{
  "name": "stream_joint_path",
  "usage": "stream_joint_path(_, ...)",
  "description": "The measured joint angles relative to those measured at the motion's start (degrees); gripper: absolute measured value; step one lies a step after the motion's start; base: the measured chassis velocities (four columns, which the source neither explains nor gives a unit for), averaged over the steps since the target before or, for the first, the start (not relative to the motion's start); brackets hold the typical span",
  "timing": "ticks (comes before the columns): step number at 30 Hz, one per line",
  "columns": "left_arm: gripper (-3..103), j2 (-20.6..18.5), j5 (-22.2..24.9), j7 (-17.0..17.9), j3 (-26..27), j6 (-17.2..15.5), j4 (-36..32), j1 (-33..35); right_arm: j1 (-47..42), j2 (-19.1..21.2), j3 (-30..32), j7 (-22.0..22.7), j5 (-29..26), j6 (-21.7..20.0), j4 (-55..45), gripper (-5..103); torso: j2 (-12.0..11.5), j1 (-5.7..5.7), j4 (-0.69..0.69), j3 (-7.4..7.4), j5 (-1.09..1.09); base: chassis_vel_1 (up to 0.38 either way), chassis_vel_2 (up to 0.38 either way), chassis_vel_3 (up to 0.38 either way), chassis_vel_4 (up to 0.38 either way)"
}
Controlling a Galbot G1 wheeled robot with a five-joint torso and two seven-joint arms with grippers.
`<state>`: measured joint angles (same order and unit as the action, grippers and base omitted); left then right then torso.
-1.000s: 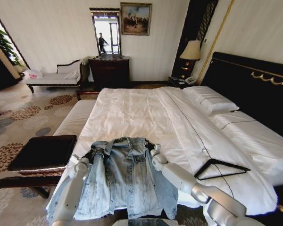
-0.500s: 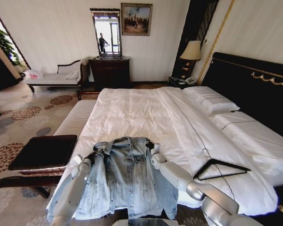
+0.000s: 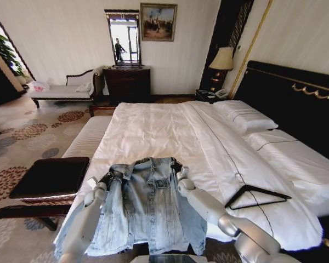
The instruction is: Pick up the clothes from the bed and hang them on the clothes hanger.
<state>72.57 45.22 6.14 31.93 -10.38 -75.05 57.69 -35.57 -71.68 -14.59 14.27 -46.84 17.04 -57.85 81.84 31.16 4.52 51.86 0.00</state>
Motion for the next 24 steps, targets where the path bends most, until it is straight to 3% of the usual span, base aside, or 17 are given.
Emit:
stream_joint_path(4,36,0.42,0.35,3.03,2.64,-0.67,-5.92,3.32,-2.45,2.71,2.09,1.26,0.36,-0.12,-5.33,30,0.0,0.0,-0.01,0.0,0.02,0.0,0.0,0.0,0.0)
stream_joint_path(6,47,0.76,1.15,6.05,5.03,-1.44,-11.0,7.3,-5.59,6.79,4.17,2.62,0.24,-0.67,-11.48,41,0.01,0.0,0.0,-0.01,0.04,0.0,0.0,0.0,0.0)
stream_joint_path(8,58,1.15,2.48,7.6,7.24,-2.91,-17.41,14.54,-12.3,13.3,7.1,5.66,-2.67,-2.65,-21.77,51,0.01,-0.01,0.01,-0.02,-0.04,0.0,0.0,0.0,0.0)
stream_joint_path(9,58,1.15,2.48,7.6,7.24,-2.91,-17.41,14.54,-12.3,13.3,7.1,5.66,-2.67,-2.65,-21.77,51,0.01,-0.01,0.01,-0.02,-0.04,0.0,0.0,0.0,0.0)
stream_joint_path(10,64,1.26,3.4,7.31,7.61,-3.42,-20.21,17.44,-14.85,14.99,7.99,6.64,-4.38,-3.68,-25.07,51,0.01,-0.01,0.01,-0.01,-0.03,0.0,0.0,0.0,0.0)
stream_joint_path(11,64,1.47,4.73,6.08,7.93,-4.05,-24.74,21.75,-18.82,17.05,9.86,7.93,-6.81,-5.19,-30.51,62,0.01,-0.01,0.0,-0.01,0.05,0.0,0.0,0.0,0.0)
stream_joint_path(12,69,1.7,5.55,4.2,7.73,-4.5,-28.52,25.06,-23.2,18.92,12.21,8.85,-8.56,-6.43,-35.91,62,0.02,-0.03,-0.05,-0.03,0.04,0.0,0.0,0.0,0.0)
stream_joint_path(15,79,2.15,5.69,0.73,6.9,-4.73,-32.94,29.27,-30.03,21.07,15.08,10.74,-9.72,-8.34,-42.81,74,0.03,-0.05,0.02,-0.03,-0.01,0.0,0.0,0.0,0.0)
stream_joint_path(17,90,3.19,3.74,-1.72,6.67,-3.6,-35.51,32.22,-35.77,21.78,16.48,12.62,-9.33,-9.23,-47.41,84,0.03,-0.05,0.02,-0.03,0.0,0.0,0.0,0.0,0.0)
stream_joint_path(21,98,5.36,-1.03,-3.28,8.04,0.25,-39.57,33.85,-40.79,21.36,16.57,13.35,-7.23,-8.76,-51.66,94,0.03,-0.05,0.0,-0.02,0.01,0.0,0.0,0.0,0.0)
stream_joint_path(23,100,6.6,-5.76,-3.34,10.54,2.93,-43.88,34.07,-42.26,20.97,15.58,9.21,-5.23,-6.39,-53.78,100,0.02,-0.02,0.01,-0.01,-0.01,0.0,0.0,0.0,0.0)
stream_joint_path(24,100,6.6,-5.76,-3.34,10.54,2.93,-43.88,34.07,-42.26,20.97,15.58,9.21,-5.23,-6.39,-53.78,100,0.02,-0.02,0.01,-0.01,-0.01,0.0,0.0,0.0,0.0)
